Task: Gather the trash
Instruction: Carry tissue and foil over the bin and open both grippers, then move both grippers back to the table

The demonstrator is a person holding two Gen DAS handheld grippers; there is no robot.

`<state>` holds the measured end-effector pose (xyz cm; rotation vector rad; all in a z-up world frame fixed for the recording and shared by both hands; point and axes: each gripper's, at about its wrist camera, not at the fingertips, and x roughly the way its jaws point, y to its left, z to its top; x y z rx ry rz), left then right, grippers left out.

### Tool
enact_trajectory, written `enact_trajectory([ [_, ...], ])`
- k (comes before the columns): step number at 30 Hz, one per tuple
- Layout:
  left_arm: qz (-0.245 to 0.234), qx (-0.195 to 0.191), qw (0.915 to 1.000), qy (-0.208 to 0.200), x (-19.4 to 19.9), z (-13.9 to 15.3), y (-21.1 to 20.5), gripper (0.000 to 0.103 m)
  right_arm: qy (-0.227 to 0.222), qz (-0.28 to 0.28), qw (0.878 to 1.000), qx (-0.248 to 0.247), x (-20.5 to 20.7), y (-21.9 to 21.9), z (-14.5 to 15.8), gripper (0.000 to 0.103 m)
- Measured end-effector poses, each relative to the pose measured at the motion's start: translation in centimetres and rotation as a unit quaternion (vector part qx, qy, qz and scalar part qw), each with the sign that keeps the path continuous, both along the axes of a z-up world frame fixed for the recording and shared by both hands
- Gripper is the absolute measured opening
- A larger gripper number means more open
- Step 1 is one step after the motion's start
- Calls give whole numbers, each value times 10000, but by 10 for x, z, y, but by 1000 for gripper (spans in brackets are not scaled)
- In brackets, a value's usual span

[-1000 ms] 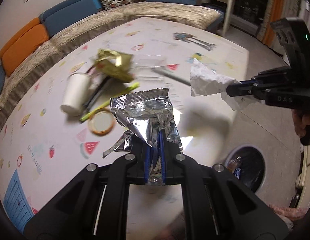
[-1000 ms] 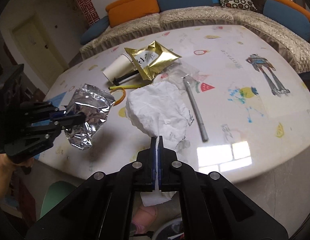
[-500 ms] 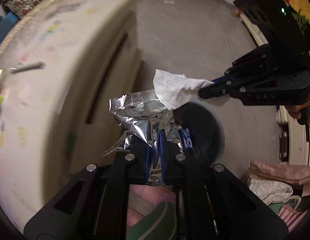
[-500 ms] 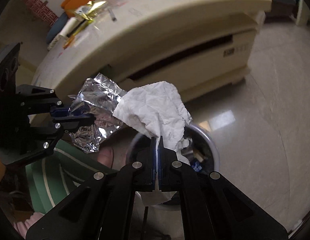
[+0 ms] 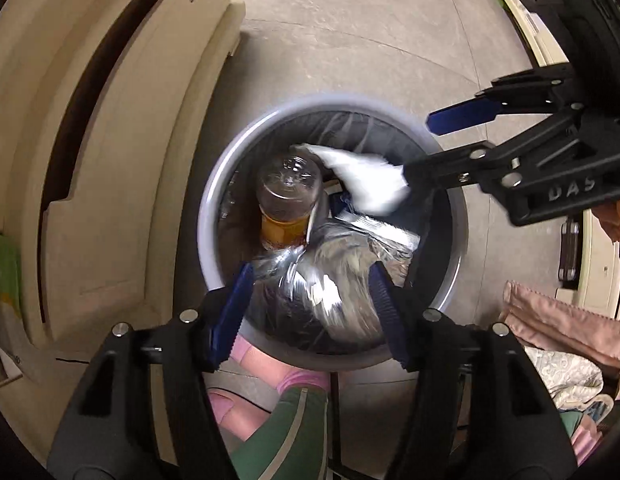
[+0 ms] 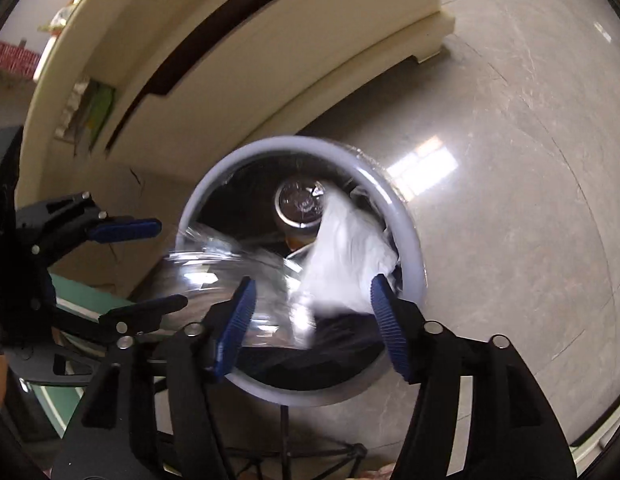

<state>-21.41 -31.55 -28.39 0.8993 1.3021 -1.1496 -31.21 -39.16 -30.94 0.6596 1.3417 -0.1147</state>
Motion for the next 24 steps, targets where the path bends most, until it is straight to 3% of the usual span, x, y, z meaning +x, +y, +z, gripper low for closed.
enact_trajectory([
  [2,6,-35,9999,-106,2,5,3,67,-24,-11,10000,-36,-2,-3,1,69],
  [7,197,-336,9990,-197,15,32,13,69,-304,8,9994,-150,13,-8,24,70],
  [13,539,-1127,9908,-520,45,111,51,70,-1090,347,9924,-444,40,-7,93,70],
  [18,1350,-1542,9719,-1154,103,175,97,78,-1810,875,9770,-706,95,14,165,70],
  [24,2388,-1559,9425,-1743,182,214,158,81,-2317,1588,9546,-986,175,58,223,75],
])
